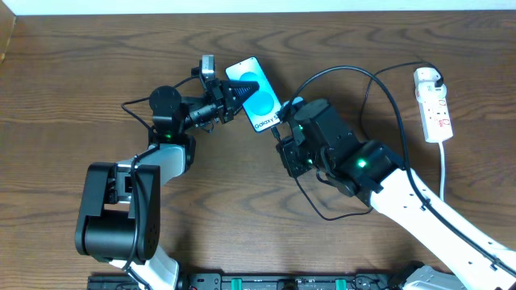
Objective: Plug charger to phone and switch on socket
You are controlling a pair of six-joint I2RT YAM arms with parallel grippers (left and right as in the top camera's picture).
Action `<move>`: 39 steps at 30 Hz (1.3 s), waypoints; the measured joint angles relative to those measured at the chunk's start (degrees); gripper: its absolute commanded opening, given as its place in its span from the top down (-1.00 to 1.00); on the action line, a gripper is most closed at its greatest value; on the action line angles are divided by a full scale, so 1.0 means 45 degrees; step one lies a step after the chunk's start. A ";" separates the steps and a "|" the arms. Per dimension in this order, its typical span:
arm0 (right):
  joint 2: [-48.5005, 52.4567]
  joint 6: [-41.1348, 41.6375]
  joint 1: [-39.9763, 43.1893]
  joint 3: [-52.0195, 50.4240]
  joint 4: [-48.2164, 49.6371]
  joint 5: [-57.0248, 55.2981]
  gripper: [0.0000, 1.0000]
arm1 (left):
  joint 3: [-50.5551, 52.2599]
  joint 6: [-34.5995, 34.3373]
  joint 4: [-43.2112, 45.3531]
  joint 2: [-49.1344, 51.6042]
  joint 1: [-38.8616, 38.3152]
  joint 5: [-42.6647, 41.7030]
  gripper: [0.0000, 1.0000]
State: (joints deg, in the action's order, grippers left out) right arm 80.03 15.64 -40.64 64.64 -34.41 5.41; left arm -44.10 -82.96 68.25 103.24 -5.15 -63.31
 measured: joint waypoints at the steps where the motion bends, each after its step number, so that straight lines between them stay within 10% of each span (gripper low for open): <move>1: 0.0039 -0.0015 0.0000 0.0000 0.0175 -0.0044 0.77 | 0.0000 0.0000 0.0000 0.0000 0.0000 -0.0044 0.85; 8: 0.0044 -0.0044 0.0000 -0.0010 0.0933 -0.0121 0.89 | 0.0000 -0.0010 0.0005 0.0000 0.0005 -0.0136 0.85; 18: 0.0053 0.0068 0.0000 -0.0019 0.0777 -0.0117 0.57 | 0.0000 -0.0097 0.0000 0.0000 0.0005 -0.0233 0.85; 39: 0.0471 0.0112 -0.0214 -0.0165 0.1384 0.0034 0.98 | -0.0005 -0.0083 0.0029 0.0000 0.0151 -0.0301 0.85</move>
State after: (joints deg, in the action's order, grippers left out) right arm 82.15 16.14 -41.60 63.90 -28.18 5.56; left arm -44.12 -83.33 68.38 103.24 -4.47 -64.66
